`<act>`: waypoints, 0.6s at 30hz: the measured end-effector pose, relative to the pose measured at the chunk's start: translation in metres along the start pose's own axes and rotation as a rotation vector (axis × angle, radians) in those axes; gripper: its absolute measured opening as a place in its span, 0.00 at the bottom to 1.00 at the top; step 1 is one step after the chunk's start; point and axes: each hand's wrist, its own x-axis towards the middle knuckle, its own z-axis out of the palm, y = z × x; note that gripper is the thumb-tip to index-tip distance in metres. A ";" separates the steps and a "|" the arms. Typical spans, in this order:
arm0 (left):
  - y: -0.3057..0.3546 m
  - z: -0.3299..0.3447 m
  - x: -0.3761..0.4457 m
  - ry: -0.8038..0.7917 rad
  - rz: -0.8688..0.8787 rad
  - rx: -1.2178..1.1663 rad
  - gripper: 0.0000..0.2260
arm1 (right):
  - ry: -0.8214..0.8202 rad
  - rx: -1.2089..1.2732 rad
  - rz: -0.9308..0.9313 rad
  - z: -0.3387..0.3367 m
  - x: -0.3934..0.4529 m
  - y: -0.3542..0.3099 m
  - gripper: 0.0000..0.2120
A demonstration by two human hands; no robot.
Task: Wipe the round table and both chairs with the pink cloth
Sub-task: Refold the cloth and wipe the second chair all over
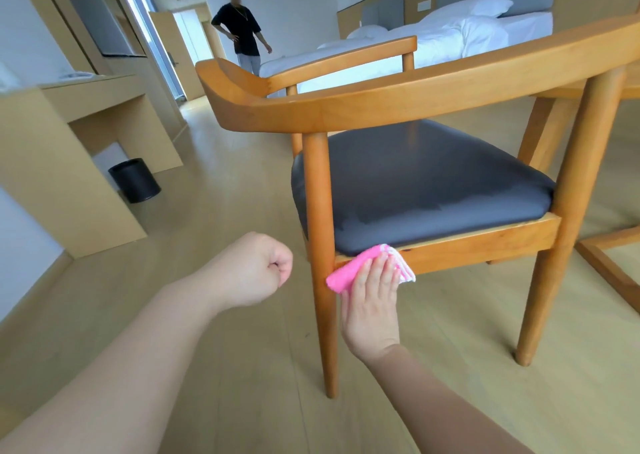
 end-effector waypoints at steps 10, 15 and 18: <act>-0.008 0.006 0.002 0.012 0.059 0.042 0.19 | -0.066 -0.167 -0.271 0.003 -0.005 0.001 0.30; 0.003 0.013 0.009 -0.021 0.092 0.058 0.18 | -0.111 -0.196 -0.329 -0.008 -0.002 0.016 0.31; 0.009 0.017 0.016 -0.004 0.100 0.077 0.18 | -0.108 -0.252 -0.374 -0.019 0.003 0.038 0.31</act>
